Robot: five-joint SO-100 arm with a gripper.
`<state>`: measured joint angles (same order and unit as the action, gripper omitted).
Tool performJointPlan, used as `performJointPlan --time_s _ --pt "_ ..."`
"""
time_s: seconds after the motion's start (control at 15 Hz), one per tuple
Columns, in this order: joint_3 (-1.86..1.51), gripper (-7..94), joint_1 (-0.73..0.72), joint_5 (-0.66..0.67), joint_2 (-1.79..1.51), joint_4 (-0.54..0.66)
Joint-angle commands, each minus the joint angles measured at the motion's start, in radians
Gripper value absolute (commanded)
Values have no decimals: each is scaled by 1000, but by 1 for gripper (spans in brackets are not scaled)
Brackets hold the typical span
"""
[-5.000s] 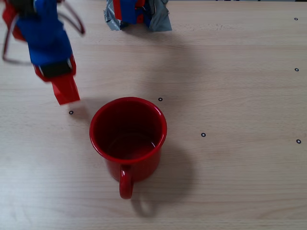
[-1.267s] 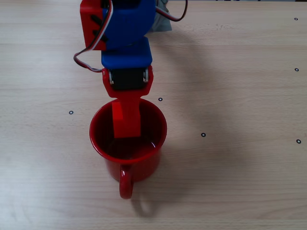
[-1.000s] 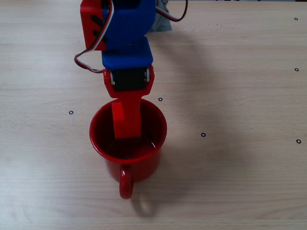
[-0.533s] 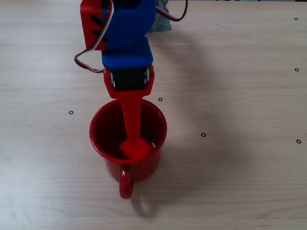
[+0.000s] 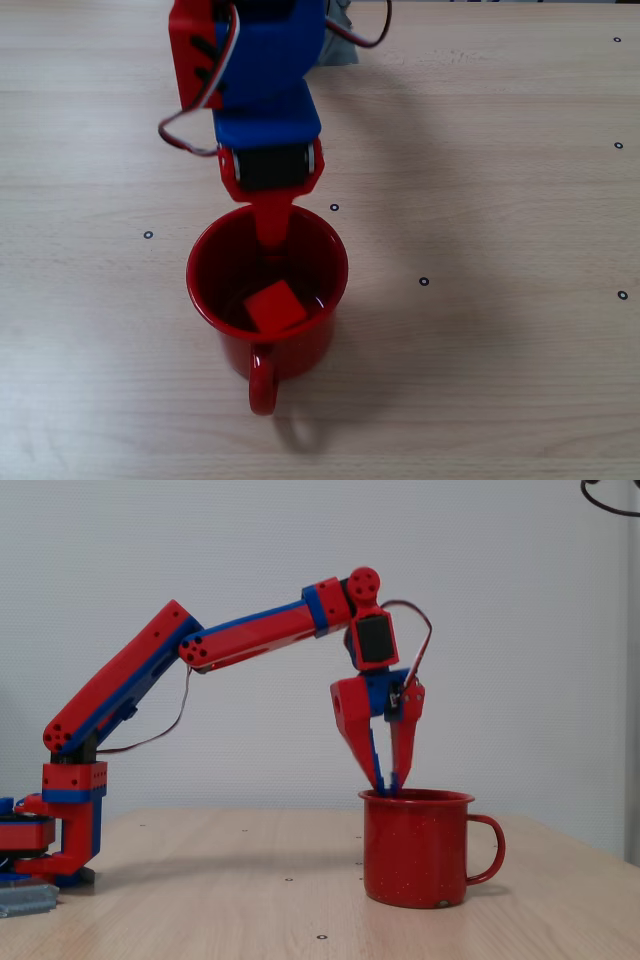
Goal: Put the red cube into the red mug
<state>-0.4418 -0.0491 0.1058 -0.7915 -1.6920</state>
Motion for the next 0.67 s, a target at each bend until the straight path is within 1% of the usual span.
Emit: performJointPlan --time_s 0.0,0.27,0.4,0.6 --pt "11 0 2 37 -138 12" --pt "-18 0 18 15 -181 81" --pt "-80 0 29 9 -241 143" --pt "-152 0 46 -17 -348 195"
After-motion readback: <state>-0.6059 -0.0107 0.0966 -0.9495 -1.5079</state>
